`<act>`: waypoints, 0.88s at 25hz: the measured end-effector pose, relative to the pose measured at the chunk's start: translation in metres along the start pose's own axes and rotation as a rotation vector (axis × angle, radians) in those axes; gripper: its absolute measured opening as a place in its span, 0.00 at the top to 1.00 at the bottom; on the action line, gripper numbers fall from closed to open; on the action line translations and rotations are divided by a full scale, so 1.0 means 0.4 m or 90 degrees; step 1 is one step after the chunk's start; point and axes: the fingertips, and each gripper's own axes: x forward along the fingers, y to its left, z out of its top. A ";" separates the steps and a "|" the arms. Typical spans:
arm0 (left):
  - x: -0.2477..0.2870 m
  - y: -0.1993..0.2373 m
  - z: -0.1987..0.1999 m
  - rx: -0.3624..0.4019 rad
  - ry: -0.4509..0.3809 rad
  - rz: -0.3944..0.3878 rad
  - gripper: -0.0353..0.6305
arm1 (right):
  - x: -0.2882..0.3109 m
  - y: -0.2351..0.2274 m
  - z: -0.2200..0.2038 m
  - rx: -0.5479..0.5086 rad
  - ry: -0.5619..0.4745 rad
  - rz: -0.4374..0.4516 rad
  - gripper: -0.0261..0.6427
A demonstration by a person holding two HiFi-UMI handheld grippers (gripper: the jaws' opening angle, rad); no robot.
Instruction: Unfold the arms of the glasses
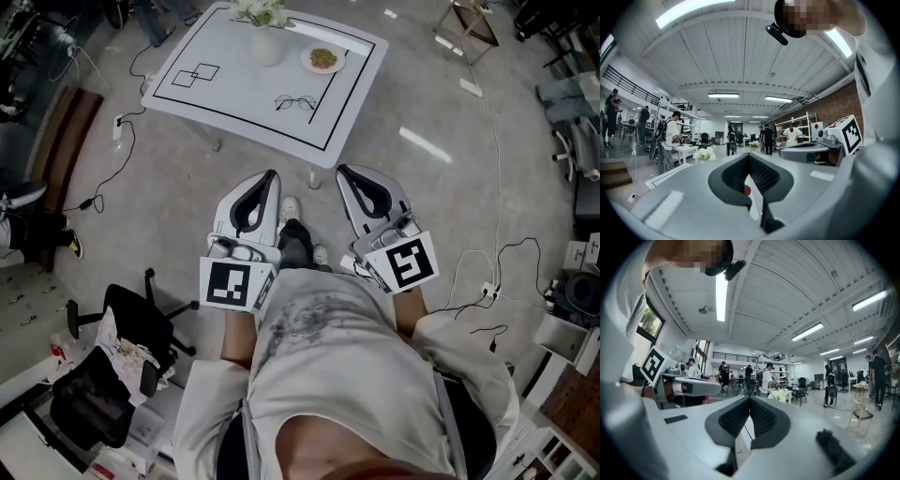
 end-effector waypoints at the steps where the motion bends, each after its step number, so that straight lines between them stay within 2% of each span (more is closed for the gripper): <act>1: 0.015 0.011 0.001 0.001 -0.002 -0.002 0.93 | 0.013 -0.009 -0.002 -0.001 0.000 -0.002 0.94; 14: 0.216 0.164 -0.017 -0.009 0.018 -0.024 0.93 | 0.211 -0.150 -0.035 0.006 0.031 -0.026 0.94; 22: 0.322 0.261 -0.057 -0.021 0.039 -0.067 0.93 | 0.334 -0.218 -0.073 0.007 0.069 -0.047 0.94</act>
